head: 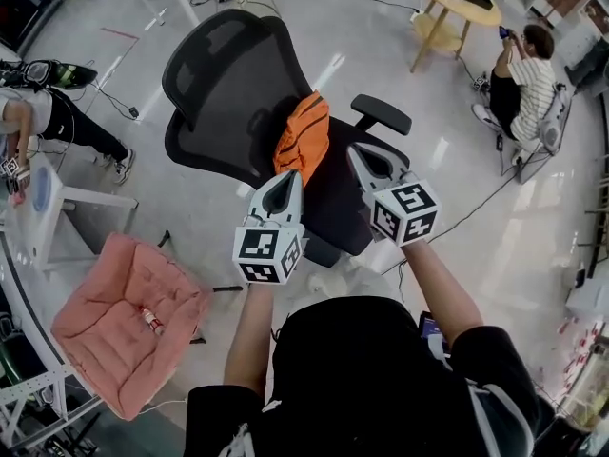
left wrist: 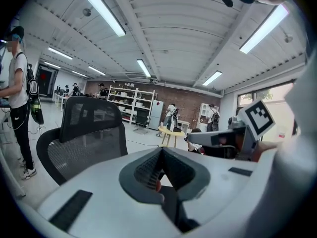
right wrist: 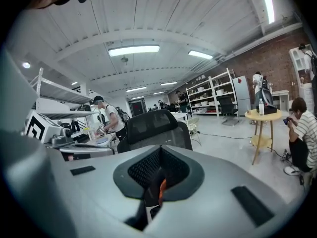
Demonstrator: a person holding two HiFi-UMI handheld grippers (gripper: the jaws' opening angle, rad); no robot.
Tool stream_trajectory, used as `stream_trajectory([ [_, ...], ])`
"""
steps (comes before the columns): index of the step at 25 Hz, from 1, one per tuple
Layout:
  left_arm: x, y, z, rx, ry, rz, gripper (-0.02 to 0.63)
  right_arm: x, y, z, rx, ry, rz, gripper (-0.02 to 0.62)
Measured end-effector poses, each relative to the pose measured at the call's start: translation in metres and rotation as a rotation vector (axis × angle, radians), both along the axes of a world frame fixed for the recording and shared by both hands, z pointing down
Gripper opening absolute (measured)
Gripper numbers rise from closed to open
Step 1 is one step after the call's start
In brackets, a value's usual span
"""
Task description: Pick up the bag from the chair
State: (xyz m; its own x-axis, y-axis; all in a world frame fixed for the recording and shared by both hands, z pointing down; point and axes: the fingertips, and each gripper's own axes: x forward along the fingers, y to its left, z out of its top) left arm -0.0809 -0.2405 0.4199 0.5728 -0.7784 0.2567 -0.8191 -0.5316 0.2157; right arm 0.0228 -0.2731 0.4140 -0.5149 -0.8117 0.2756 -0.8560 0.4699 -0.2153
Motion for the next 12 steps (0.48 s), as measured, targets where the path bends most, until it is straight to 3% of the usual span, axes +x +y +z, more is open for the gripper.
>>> stream_trajectory([
  [12,0.012,-0.041,0.071,-0.141,-0.003,-0.055,0.006,0.017,-0.056,0.059,-0.102,0.028,-0.052,0.002],
])
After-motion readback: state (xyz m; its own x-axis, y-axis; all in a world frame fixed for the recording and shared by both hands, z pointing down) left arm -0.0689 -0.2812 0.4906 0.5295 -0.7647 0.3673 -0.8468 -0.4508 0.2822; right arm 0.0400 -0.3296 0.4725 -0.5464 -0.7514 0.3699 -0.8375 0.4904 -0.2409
